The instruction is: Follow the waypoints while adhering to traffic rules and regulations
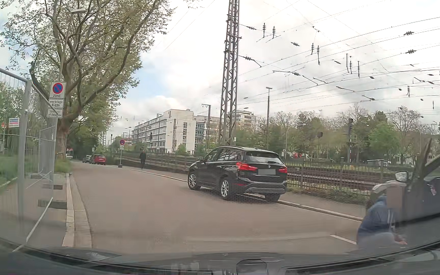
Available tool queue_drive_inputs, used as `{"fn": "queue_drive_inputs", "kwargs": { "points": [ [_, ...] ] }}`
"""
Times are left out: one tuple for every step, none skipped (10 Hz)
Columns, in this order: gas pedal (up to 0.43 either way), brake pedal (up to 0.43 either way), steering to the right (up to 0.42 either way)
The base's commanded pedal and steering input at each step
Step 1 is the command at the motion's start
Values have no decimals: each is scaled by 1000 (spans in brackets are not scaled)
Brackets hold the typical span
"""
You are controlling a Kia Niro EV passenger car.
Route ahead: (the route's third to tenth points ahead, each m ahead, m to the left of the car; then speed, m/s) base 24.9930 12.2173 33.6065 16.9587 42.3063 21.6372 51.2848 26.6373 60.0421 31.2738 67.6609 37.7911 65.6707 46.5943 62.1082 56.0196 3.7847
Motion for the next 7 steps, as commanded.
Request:
{"fn": "queue_drive_inputs", "kwargs": {
  "points": [
    [47, 0, -194],
    [47, 0, -194],
    [47, 0, -194],
    [59, 0, -194],
    [59, 0, -194],
    [67, 0, -194],
    [79, 0, -194]
  ]
}}
